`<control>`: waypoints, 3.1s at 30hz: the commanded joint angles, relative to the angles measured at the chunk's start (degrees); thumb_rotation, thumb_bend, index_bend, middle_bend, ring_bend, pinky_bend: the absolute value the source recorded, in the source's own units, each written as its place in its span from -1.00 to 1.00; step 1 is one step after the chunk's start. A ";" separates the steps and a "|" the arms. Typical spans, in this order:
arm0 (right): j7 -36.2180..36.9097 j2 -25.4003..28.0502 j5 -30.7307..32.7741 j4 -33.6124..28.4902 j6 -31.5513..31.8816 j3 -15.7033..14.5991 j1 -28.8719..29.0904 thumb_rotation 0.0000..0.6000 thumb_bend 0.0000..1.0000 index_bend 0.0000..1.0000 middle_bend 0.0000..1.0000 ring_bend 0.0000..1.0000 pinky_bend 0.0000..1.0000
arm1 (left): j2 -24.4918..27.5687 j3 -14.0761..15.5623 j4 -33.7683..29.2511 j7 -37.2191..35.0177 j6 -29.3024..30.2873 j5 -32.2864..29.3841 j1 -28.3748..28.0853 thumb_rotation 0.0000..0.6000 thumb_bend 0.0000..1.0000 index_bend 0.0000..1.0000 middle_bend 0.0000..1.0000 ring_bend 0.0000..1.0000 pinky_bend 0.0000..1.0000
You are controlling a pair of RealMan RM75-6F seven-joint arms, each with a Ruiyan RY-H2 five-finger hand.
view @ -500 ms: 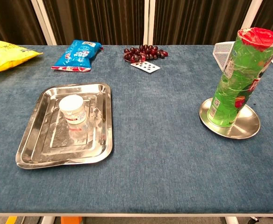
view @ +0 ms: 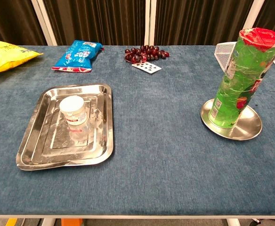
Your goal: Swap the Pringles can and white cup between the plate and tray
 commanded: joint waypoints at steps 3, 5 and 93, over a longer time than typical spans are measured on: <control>-3.48 3.41 -2.86 -6.86 -0.95 1.89 3.29 1.00 -0.81 -1.00 -1.00 -1.00 -1.00 | 0.08 0.34 -0.13 -0.27 -0.03 0.17 0.13 1.00 -0.91 -0.63 -0.66 -0.81 -0.52; -5.39 4.89 -3.72 -10.35 -2.49 2.92 5.24 1.00 -0.81 -1.00 -1.00 -1.00 -1.00 | -0.18 0.36 0.16 -0.41 0.14 0.27 0.17 1.00 -0.91 -0.63 -0.66 -0.81 -0.52; -20.39 -17.94 30.19 -5.33 -36.65 15.26 52.05 1.00 -0.77 -0.70 -0.54 -0.72 -0.37 | -1.36 1.20 5.40 -7.02 -1.19 -1.30 1.08 1.00 -0.91 -0.63 -0.66 -0.81 -0.58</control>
